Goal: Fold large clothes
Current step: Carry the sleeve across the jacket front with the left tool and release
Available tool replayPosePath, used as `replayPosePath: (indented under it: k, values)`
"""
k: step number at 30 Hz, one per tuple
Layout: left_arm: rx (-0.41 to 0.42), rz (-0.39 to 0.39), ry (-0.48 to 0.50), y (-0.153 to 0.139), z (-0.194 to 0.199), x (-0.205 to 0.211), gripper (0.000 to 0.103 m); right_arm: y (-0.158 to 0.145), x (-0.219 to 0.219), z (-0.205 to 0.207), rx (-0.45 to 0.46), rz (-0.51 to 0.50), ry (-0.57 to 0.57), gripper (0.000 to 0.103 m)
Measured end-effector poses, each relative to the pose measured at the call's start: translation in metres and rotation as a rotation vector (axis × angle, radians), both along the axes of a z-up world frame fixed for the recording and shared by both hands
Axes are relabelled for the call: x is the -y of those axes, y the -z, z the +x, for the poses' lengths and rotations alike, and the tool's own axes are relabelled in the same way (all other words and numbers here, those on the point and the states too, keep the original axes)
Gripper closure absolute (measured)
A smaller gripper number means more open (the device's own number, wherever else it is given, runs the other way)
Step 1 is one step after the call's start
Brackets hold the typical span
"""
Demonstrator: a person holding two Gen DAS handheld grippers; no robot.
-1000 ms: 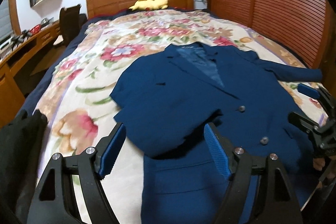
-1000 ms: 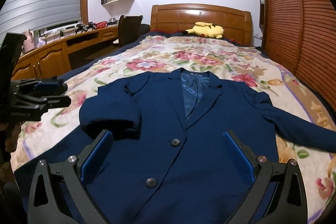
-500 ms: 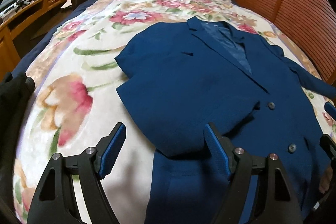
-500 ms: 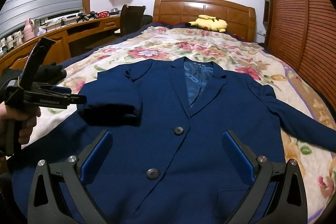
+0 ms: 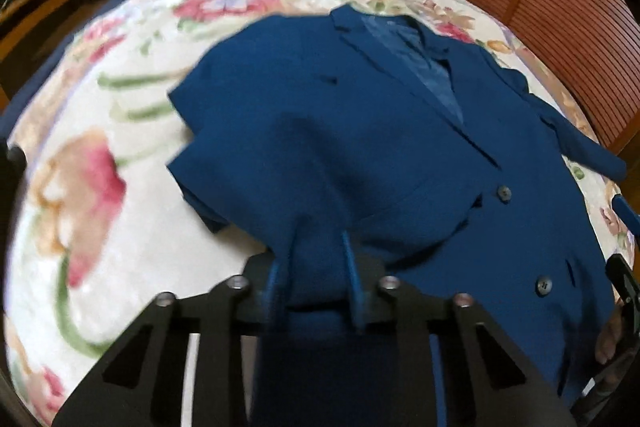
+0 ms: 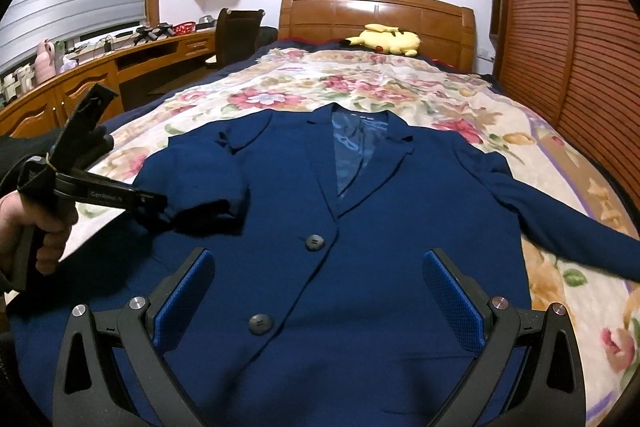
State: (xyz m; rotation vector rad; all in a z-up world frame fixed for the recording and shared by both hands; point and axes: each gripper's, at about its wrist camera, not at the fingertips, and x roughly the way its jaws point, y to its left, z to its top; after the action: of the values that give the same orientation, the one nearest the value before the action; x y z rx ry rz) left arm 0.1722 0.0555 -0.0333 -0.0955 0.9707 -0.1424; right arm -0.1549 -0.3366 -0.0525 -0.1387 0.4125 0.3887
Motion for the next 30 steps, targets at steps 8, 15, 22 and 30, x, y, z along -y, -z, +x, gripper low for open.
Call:
replayPosePath:
  k: [8, 15, 22, 30]
  values:
    - [0.125, 0.110, -0.001, -0.040, -0.006, 0.014, 0.086, 0.000, 0.010, -0.003, -0.005, 0.020, 0.023, 0.000]
    - [0.209, 0.098, 0.069, -0.068, -0.009, 0.052, 0.087, -0.004, 0.019, -0.010, 0.006, 0.035, 0.041, 0.000]
    - [0.285, 0.059, 0.211, -0.098, -0.021, 0.114, 0.087, -0.009, 0.048, -0.012, 0.014, 0.100, 0.101, 0.000]
    - [0.260, 0.046, 0.281, -0.092, -0.035, 0.141, 0.070, -0.013, 0.073, -0.017, 0.014, 0.161, 0.174, 0.000]
